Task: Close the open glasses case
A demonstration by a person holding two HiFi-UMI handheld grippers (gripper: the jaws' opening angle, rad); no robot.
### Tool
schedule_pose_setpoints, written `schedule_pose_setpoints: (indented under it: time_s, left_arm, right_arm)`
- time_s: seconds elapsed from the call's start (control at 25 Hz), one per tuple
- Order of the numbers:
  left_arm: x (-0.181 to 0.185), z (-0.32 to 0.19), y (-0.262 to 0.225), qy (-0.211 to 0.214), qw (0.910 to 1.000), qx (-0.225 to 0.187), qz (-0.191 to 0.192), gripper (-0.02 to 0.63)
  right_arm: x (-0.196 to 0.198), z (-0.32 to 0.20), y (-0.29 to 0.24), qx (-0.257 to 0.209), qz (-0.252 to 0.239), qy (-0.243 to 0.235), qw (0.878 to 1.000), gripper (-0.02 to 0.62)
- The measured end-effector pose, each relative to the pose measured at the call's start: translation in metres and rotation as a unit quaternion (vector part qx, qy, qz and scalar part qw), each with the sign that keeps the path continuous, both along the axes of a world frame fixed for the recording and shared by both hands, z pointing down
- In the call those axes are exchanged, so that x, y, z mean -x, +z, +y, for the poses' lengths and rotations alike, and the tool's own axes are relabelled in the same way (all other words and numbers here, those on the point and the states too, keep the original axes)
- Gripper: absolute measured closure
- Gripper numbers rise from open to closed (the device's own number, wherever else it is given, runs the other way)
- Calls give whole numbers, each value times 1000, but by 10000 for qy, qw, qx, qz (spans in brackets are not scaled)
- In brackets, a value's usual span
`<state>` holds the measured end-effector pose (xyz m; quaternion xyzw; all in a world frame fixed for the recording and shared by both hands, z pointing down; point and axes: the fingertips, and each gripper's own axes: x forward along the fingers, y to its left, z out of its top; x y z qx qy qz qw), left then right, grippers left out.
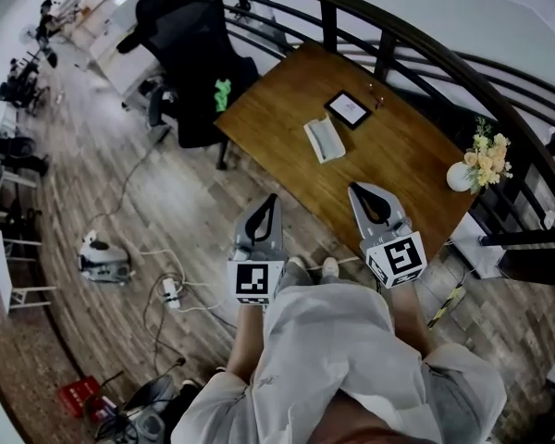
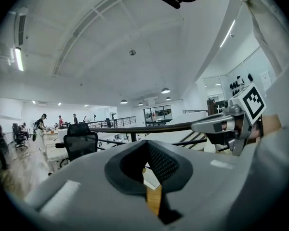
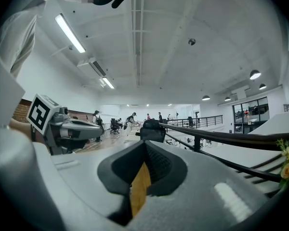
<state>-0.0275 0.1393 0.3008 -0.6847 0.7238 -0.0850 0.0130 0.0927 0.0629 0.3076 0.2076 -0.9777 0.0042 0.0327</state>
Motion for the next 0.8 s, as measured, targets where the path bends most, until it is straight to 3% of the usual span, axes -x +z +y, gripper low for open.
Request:
schedule_pose_setpoints:
  time_s: [0.48, 0.8]
  left_arm:
    - [27, -48, 10, 144, 9999, 21, 61, 587]
    - [66, -88, 19, 442, 9987, 18, 244, 588]
  right_arm:
    - [27, -42, 9, 41, 90, 132, 9999, 592]
    - [64, -76, 19, 123, 252, 405, 9988, 592]
